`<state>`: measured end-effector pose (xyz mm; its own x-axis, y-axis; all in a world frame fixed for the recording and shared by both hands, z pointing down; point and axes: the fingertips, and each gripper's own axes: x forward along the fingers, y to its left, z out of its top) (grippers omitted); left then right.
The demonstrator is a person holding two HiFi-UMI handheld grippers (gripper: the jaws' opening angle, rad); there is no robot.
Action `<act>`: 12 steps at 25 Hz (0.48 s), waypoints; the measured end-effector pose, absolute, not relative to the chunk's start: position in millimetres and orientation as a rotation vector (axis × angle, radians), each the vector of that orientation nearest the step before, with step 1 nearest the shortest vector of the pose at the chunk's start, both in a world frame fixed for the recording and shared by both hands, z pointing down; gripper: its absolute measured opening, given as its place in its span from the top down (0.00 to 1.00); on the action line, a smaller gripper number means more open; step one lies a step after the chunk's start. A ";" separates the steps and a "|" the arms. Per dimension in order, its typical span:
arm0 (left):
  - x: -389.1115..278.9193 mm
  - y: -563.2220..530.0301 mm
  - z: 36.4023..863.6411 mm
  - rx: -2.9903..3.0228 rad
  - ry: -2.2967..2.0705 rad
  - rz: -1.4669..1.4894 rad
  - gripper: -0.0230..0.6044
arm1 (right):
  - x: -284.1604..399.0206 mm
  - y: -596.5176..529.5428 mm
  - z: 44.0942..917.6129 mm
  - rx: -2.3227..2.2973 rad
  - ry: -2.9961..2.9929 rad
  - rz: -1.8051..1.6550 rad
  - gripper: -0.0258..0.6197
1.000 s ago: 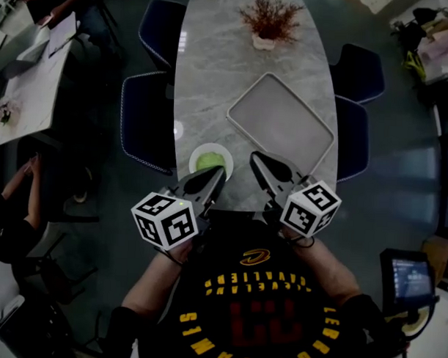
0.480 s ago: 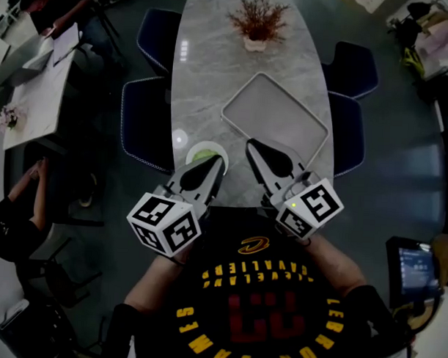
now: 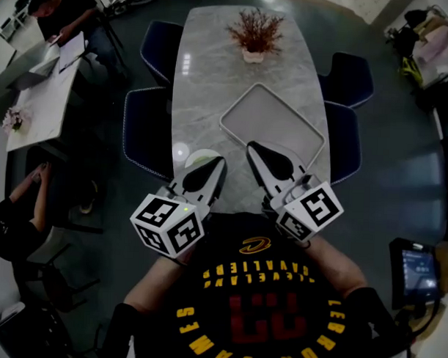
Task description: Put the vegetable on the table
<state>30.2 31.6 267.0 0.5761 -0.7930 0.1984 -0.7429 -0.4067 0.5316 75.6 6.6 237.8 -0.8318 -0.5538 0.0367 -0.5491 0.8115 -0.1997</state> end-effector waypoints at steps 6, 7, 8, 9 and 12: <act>34.2 35.2 259.7 2.255 -1.266 -0.120 0.96 | 83.1 9.3 236.3 -0.897 2.971 -0.302 0.95; 35.0 35.9 259.1 2.256 -1.269 -0.121 0.96 | 83.7 9.9 236.4 -0.894 2.972 -0.301 0.95; 35.9 36.7 259.0 2.257 -1.270 -0.120 0.96 | 84.0 10.7 236.3 -0.890 2.972 -0.300 0.95; 36.8 37.7 259.2 2.257 -1.270 -0.119 0.96 | 83.9 11.7 236.3 -0.885 2.972 -0.299 0.95; 37.9 40.4 259.6 2.253 -1.274 -0.115 0.96 | 83.3 14.6 236.8 -0.872 2.975 -0.302 0.95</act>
<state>37.9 40.4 259.6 0.5487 -0.8151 0.1857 -0.7685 -0.4045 0.4958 83.3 14.6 236.8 -0.8428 -0.5374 0.0291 -0.5323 0.8243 -0.1928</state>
